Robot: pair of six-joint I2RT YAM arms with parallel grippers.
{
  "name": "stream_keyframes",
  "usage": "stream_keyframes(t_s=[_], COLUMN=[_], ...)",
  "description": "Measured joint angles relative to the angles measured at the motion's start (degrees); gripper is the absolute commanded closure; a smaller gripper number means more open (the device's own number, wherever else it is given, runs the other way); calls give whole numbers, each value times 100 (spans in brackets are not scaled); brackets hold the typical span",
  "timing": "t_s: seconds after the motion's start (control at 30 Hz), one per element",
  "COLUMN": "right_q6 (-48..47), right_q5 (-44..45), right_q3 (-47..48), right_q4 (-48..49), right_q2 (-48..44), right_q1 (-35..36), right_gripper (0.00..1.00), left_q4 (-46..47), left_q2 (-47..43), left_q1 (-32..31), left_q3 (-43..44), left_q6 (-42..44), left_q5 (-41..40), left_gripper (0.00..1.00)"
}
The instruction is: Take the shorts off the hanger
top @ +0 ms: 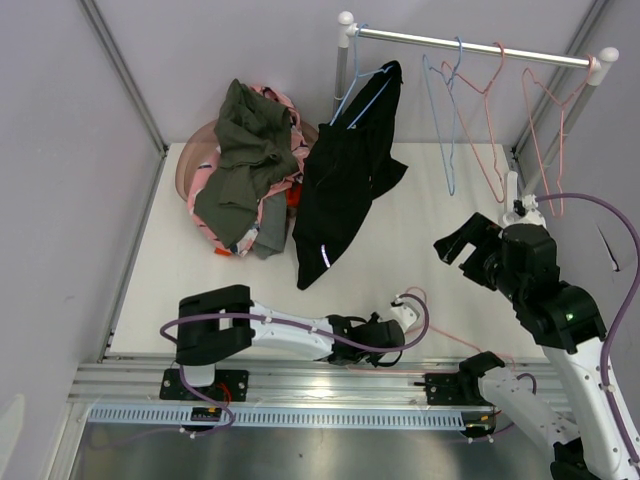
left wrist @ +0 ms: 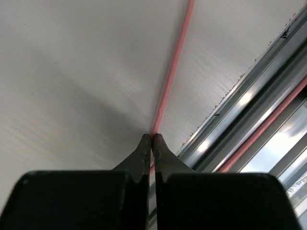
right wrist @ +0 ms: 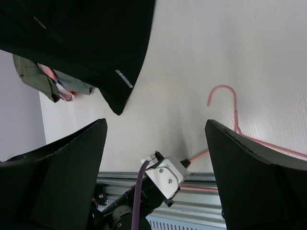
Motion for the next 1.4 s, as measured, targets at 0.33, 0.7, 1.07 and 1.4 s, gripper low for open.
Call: stream_keyframes(t_s=[0.33,0.7,1.07,1.4], right_q6=[-74,-730,-1283,-1628], right_q5=[-20,-981,-2184,-3956], right_q3=[269,2610,2518,754], right_q4=[-48,415,446,1561], right_q2=[83,1045,2297,2216], right_q1=[-22,-24,-55,-85], right_gripper=[8,0,1,1], left_q4=[-205,-1727,-1945,-2326], left_q2=[-358,-2612,-4538,-4898], left_q1=[-33,424,1386,1473], left_q3=[-247,-358,63,402], left_q6=[-153,463,1567,1908], left_q5=[-87,-533,-844,-881], left_gripper=[100,100,100,100])
